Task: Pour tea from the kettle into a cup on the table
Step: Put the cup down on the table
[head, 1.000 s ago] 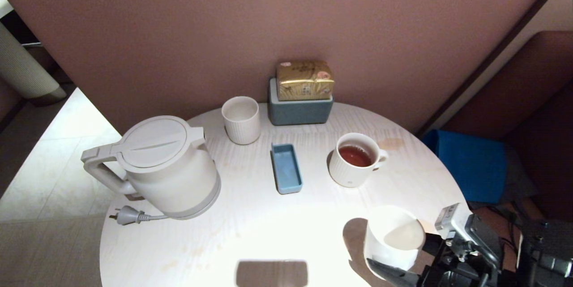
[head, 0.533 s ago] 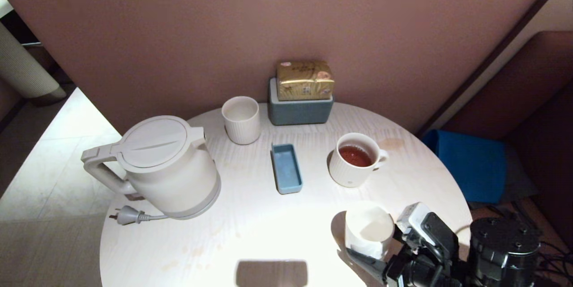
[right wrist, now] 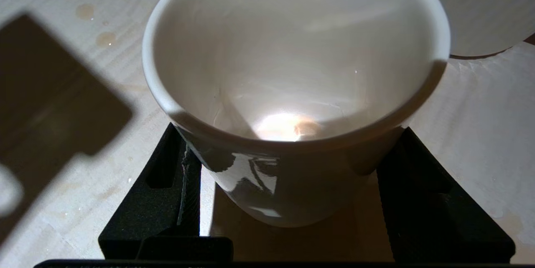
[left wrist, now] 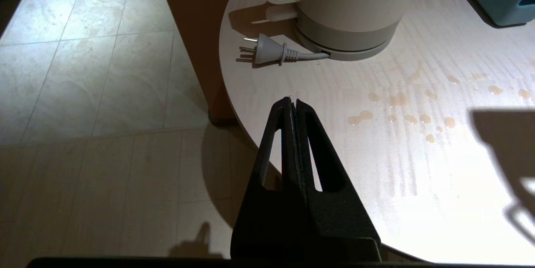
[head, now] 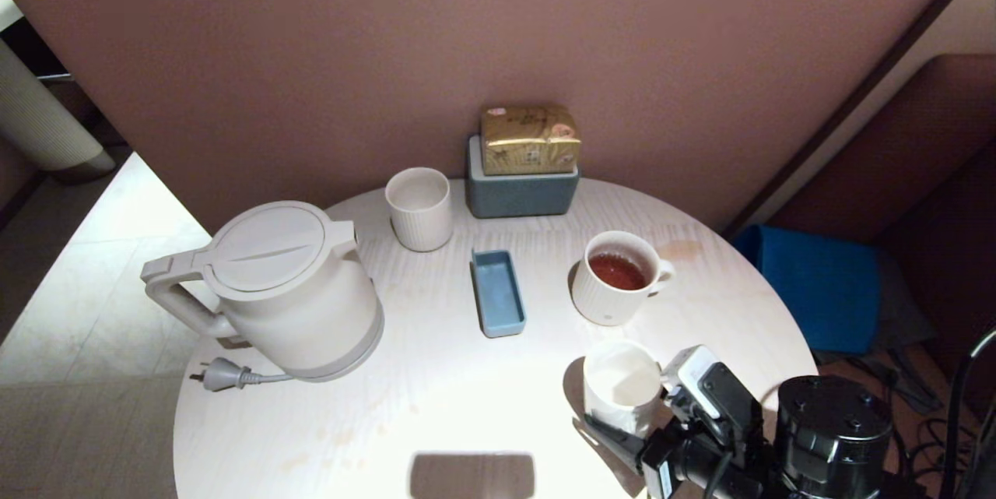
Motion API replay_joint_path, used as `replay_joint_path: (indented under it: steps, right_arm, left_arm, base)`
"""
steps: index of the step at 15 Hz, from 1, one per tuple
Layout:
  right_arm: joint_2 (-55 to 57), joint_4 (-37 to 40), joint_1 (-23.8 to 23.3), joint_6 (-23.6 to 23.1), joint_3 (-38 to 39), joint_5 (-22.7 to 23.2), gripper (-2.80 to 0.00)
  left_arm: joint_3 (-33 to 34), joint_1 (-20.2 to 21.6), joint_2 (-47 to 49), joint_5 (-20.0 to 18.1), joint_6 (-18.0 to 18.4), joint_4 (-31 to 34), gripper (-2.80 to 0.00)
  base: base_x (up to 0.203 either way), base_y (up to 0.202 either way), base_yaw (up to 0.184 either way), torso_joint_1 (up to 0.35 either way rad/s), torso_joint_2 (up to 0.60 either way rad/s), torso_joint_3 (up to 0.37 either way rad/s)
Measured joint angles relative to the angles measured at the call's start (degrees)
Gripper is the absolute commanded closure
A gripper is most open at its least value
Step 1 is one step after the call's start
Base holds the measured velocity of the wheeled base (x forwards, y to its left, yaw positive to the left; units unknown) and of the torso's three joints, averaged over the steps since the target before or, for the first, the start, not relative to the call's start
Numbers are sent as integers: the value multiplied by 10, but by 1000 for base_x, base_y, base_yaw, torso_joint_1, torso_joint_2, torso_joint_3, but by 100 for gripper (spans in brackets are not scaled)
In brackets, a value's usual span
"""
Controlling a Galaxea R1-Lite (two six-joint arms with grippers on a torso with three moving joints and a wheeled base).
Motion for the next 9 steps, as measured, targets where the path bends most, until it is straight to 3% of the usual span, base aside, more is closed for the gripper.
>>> replay_joint_path:
  steps: [3, 4, 9]
  right_arm:
    - [5, -1, 6, 0, -1, -2, 0]
    - [5, -1, 6, 1, 2, -3, -280]
    - [7, 3, 7, 1, 14, -5, -280]
  left_arm:
    - [0, 0, 0, 0, 0, 0, 0]
    - [0, 0, 0, 0, 0, 0, 0]
    - [0, 0, 0, 0, 0, 0, 0]
  base:
    - [0, 0, 0, 0, 0, 0]
    - [0, 0, 0, 0, 0, 0]
    - [0, 0, 0, 0, 0, 0]
